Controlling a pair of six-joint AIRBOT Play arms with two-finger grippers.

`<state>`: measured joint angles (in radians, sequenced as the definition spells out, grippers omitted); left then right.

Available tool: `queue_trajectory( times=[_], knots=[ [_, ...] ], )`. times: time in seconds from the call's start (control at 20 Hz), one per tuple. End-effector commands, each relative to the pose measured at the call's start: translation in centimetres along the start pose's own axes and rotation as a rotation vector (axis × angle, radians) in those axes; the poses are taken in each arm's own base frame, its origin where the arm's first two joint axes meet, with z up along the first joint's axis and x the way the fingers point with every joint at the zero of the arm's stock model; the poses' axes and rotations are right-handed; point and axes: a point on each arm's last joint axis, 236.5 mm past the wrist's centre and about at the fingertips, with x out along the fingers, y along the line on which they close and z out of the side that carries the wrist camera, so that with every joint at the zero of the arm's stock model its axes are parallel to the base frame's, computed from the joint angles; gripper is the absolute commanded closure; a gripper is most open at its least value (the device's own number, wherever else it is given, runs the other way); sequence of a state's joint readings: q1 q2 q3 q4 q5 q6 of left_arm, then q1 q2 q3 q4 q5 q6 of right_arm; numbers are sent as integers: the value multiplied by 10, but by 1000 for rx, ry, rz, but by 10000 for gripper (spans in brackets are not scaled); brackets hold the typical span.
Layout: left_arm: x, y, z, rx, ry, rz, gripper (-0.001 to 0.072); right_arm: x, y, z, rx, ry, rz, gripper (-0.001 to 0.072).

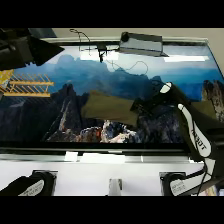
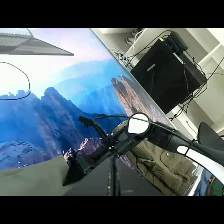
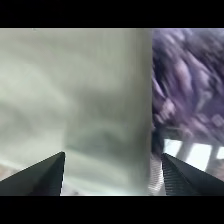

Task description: Fold the shirts.

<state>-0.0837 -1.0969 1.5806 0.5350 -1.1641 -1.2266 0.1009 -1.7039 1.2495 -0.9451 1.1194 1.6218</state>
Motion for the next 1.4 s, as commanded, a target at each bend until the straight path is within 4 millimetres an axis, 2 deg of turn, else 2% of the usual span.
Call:
queue_trajectory(
  times=[0.0,0.05,0.1,0.15,0.25,0.3,0.4,0.5,0.55,0.65,0.8,1.0,1.15,1.25,1.35],
  knots=[
    [0,1,0,-25,-1,1,674,20,9,5,51,-7,57,150],
    [0,1,0,-25,-1,1,674,24,10,3,52,2,57,228],
    [0,1,0,-25,-1,1,674,26,11,2,49,6,57,376],
    [0,1,0,-25,-1,1,674,25,14,2,50,5,65,667],
    [1,1,0,-25,-1,2,674,5,25,10,-3,-1,112,686],
    [1,1,0,-24,0,2,674,-15,29,17,-45,-14,130,686],
    [1,5,-1,-12,3,13,674,-71,31,39,-64,-98,161,686],
    [2,14,-4,0,17,45,673,-138,21,60,-41,-217,184,687],
    [3,17,-5,2,22,54,674,-170,11,66,-17,-275,191,687],
    [5,21,-6,-4,28,57,674,-229,-13,65,52,-361,198,687],
    [9,27,-8,-14,36,59,673,-297,-57,51,135,-484,180,687],
    [10,27,-9,-17,39,58,674,-371,-115,41,256,-699,139,687],
    [10,27,-9,-17,39,58,674,-416,-154,34,385,-849,133,687],
    [10,27,-9,-17,39,58,674,-439,-169,31,435,-930,153,687],
    [10,27,-9,-17,39,58,674,-463,-175,33,456,-1018,194,687]
  ],
)
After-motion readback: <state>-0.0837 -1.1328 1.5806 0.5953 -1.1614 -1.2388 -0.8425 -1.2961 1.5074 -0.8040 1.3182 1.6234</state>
